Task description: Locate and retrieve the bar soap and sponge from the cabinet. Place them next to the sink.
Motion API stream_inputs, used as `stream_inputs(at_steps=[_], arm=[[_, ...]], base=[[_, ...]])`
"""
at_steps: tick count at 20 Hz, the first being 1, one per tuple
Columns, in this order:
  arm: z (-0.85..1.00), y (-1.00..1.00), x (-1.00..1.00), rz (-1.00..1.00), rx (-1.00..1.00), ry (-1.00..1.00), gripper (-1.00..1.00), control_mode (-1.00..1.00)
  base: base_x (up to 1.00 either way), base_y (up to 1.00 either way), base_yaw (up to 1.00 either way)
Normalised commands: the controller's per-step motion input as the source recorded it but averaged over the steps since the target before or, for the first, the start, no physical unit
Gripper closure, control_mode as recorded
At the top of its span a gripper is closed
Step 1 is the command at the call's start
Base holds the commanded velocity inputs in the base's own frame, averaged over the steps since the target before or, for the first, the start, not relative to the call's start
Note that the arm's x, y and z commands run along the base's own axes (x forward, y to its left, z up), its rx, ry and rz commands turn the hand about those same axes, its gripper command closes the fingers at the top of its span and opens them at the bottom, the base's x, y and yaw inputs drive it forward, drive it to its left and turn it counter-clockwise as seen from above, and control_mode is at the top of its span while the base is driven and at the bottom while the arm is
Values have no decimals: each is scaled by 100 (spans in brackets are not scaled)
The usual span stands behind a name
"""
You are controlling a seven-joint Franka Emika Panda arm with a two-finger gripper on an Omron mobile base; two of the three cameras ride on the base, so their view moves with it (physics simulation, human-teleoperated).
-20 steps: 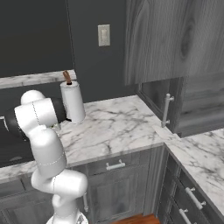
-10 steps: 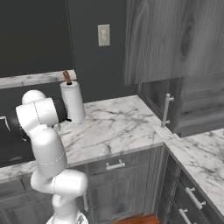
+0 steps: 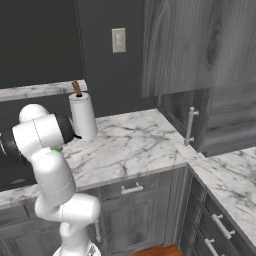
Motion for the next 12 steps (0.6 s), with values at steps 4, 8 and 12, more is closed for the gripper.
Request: stream_inputs(at_steps=[4,8,12], arm=[[38,-1,-25,-2,-10,-1,-100,-100],[55,-20,-46,-1,-1,-1,-100,-100],[63,-30,-39,-2,0,9,-100,-100]], base=[[0,0,0],[0,0,0],[0,0,0]])
